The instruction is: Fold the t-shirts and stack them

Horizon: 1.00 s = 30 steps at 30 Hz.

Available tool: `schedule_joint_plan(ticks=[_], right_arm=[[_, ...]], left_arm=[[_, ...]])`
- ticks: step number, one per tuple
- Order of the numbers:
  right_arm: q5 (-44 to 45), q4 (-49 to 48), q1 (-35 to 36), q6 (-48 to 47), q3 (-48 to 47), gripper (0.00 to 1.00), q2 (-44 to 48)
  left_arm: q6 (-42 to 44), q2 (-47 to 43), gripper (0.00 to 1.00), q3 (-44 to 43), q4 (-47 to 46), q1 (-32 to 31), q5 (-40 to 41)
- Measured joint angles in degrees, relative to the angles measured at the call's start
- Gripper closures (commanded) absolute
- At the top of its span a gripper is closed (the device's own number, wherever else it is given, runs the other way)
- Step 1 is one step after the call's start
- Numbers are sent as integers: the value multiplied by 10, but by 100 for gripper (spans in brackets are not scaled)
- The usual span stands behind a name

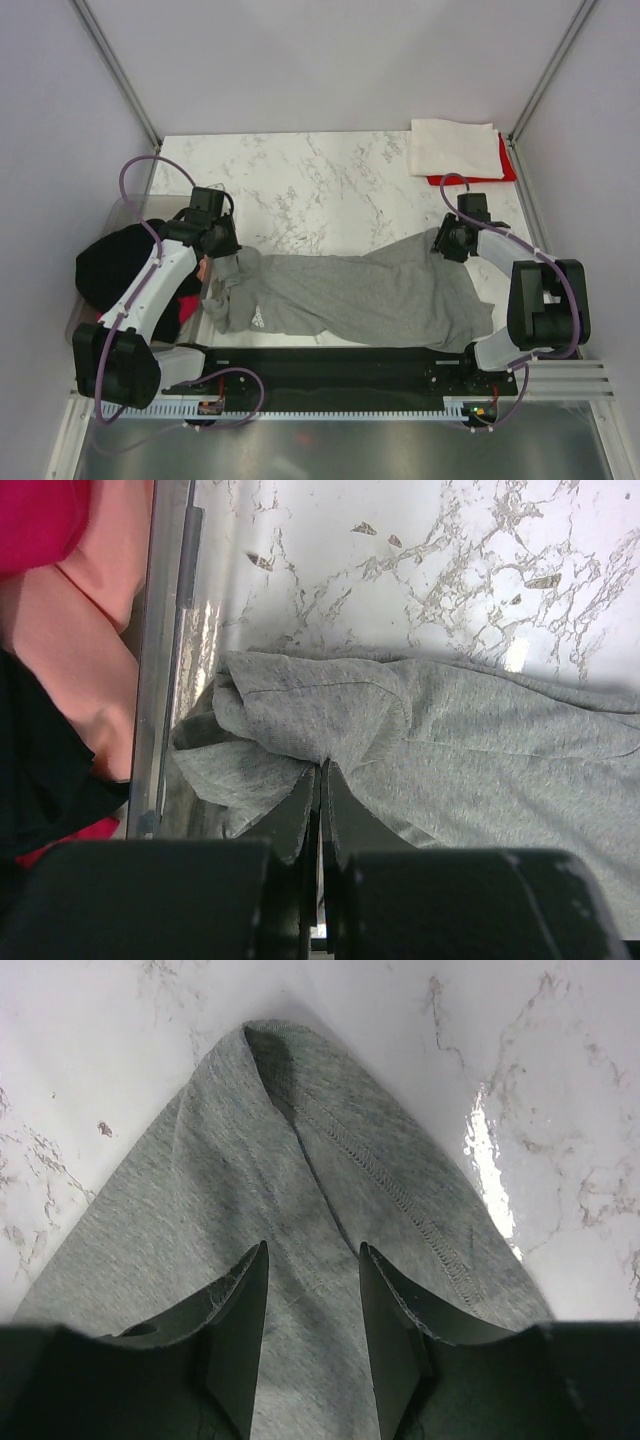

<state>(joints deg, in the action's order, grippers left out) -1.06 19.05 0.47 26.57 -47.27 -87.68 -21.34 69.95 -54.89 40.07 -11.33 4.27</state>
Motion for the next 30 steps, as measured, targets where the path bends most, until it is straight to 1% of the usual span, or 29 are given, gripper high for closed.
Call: schedule_joint_plan(ticks=[7,8,10,11,13,14,16,17,20,21,22,24,25,26,27,30], right_arm=[[-7,-16,0,0,12,58,-8],[-8,-18,0,0,12,60,-10],[-9,-19,0,0,12,62,-12],[-9,-19,0,0,12,67,-12],[-12,-19,0,-1,12,72,-12],[-13,-19,0,-2,12,79,-12],[-16,-21,0,-2,13,85,-12],[-17,-22,1,-3,14,90,-12],[-19,-23,0,-4,19,97,-12],[-20,-23,1,-4,20,97,-12],[-20,-24,1,-4,21,96,-12],[-19,-23,1,-2,21,73,-11],[-19,-23,1,-2,21,66,-11],[-16,-23,1,-4,21,53,-8],[-12,-20,1,-5,21,50,-4],[9,-9,1,-14,21,50,14]], left_arm=[[0,-1,98,0,0,0,0],[0,-1,98,2,-1,0,0],[0,-2,98,4,0,0,0],[0,-3,98,5,0,0,0],[0,-3,98,5,0,0,0],[0,-3,98,5,0,0,0],[0,-3,98,5,0,0,0],[0,-3,98,5,0,0,0],[0,-4,98,5,0,0,0],[0,-4,98,5,0,0,0],[0,-4,98,5,0,0,0],[0,-4,98,5,0,0,0],[0,-4,98,5,0,0,0],[0,-4,98,6,0,0,0],[0,-4,98,6,0,0,0],[0,-4,98,6,0,0,0]])
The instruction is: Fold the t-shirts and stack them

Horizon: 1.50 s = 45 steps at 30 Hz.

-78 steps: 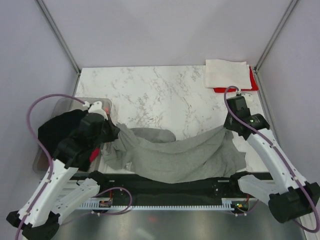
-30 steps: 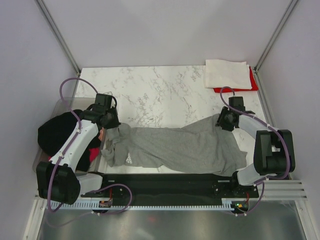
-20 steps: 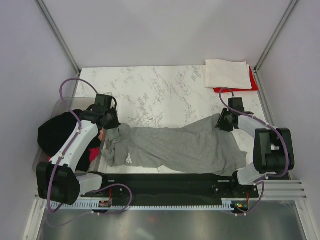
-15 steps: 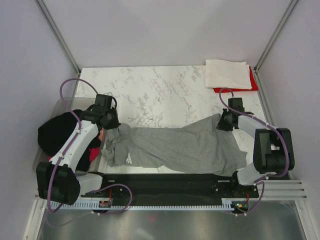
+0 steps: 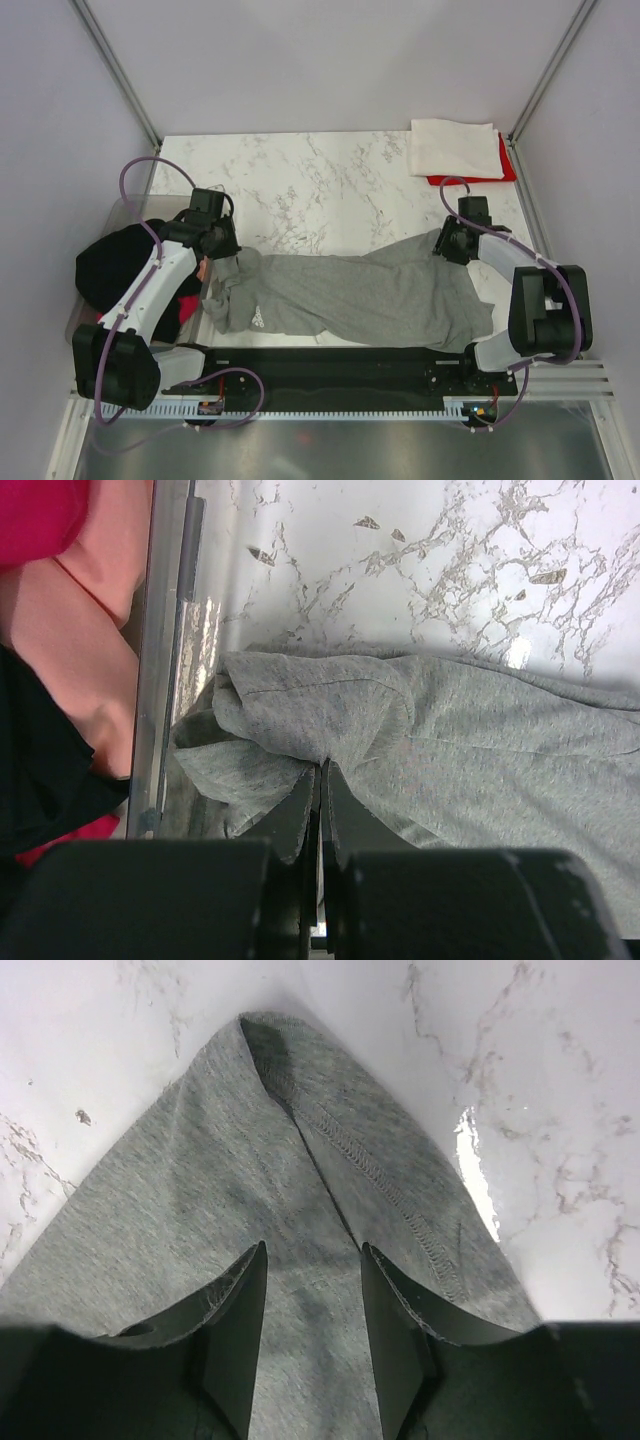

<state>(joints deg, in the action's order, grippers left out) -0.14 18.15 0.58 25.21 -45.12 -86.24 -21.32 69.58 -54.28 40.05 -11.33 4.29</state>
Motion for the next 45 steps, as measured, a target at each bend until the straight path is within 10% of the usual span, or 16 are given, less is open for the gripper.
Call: schedule_joint_plan(ticks=[18,28,45], right_arm=[[24,10,26,0,19,60,16],[30,-10,28,-1,18,99,-3],[35,82,29,0,-16,100,89]], left_arm=[[0,0,98,3,0,0,0],[0,-5,98,3,0,0,0],[0,-19,98,3,0,0,1]])
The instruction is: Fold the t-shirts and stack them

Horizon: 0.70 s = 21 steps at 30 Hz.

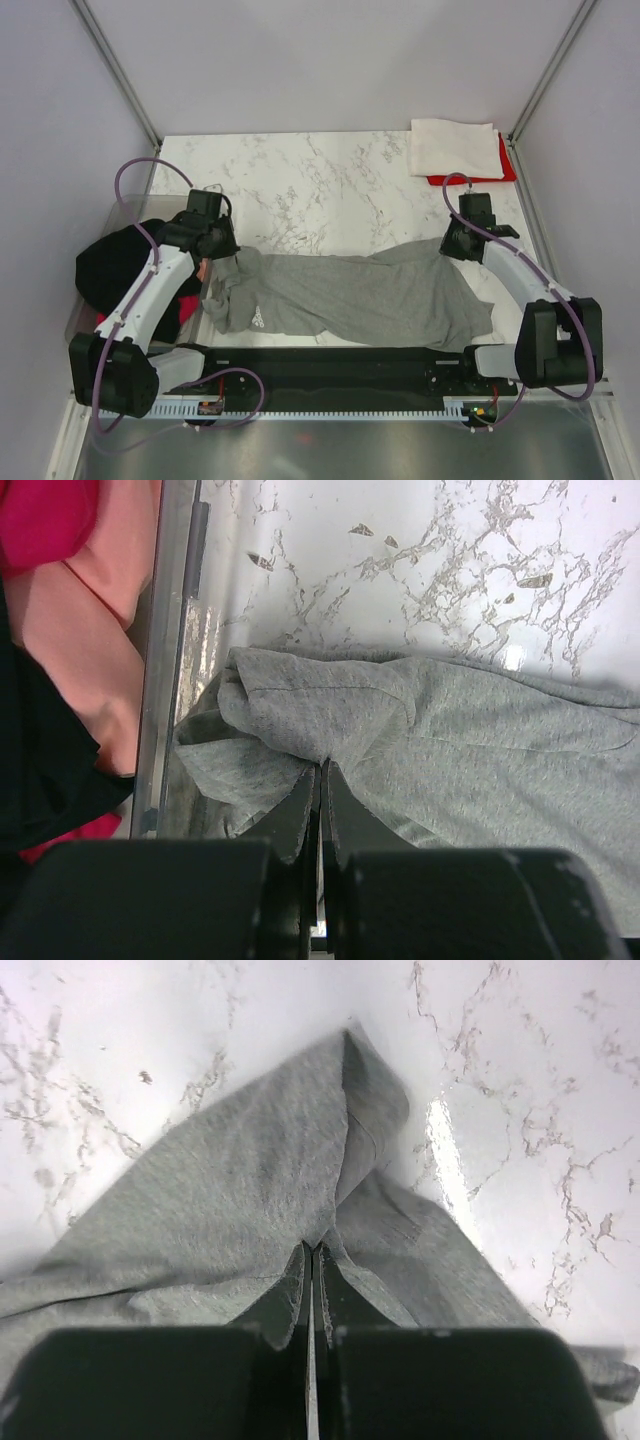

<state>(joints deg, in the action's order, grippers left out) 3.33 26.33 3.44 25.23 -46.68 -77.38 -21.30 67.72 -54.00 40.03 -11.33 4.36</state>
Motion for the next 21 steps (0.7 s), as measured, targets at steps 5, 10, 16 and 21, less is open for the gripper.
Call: schedule_joint_plan(ticks=[5,10,16,21], right_arm=[[-4,26,1,0,-10,88,33],[-12,31,1,-1,-10,90,25],[-23,28,2,2,11,71,18],[-16,21,6,5,30,77,31]], left_arm=[[0,-4,98,0,0,0,0],[0,-4,98,0,0,0,0],[0,-4,98,0,0,0,0],[0,-4,98,0,-1,0,0]])
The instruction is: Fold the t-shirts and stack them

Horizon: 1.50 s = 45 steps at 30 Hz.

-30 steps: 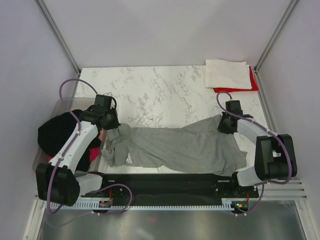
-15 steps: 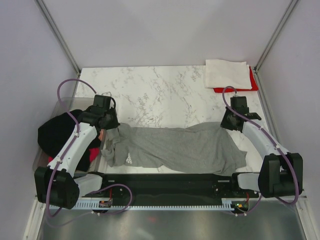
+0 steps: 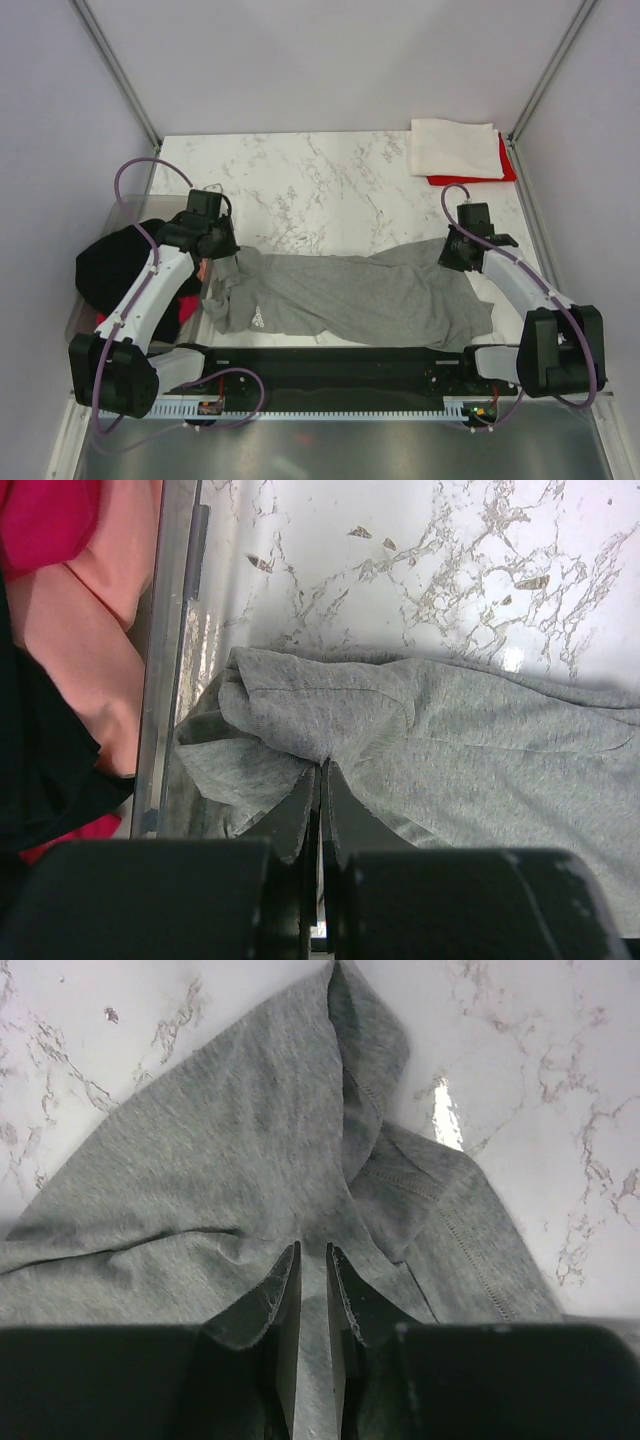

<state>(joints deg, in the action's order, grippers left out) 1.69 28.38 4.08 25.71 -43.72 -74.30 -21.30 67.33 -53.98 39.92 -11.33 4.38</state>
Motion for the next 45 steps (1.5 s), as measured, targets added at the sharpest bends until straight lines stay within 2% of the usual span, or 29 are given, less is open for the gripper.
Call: schedule_joint_plan(ticks=[3,5,6,8,9,12,21,34,45], right_arm=[[9,-8,0,1,17,77,13],[11,-11,0,2,21,74,10],[12,-12,0,4,22,65,6],[19,-15,0,8,24,55,2],[22,-16,0,10,25,46,2],[28,-18,-2,13,25,30,8],[34,-26,-13,10,14,30,28],[-19,-93,-14,5,14,34,-41],[-47,-99,-14,4,19,41,-6]], left_arm=[[0,0,98,0,0,0,0],[0,0,98,0,0,0,0],[0,-1,98,0,0,0,0],[0,-2,98,0,0,0,0],[0,-2,98,0,0,0,0],[0,-4,98,0,0,0,0],[0,-4,98,0,0,0,0],[0,-4,98,0,-1,0,0],[0,-4,98,0,-1,0,0]])
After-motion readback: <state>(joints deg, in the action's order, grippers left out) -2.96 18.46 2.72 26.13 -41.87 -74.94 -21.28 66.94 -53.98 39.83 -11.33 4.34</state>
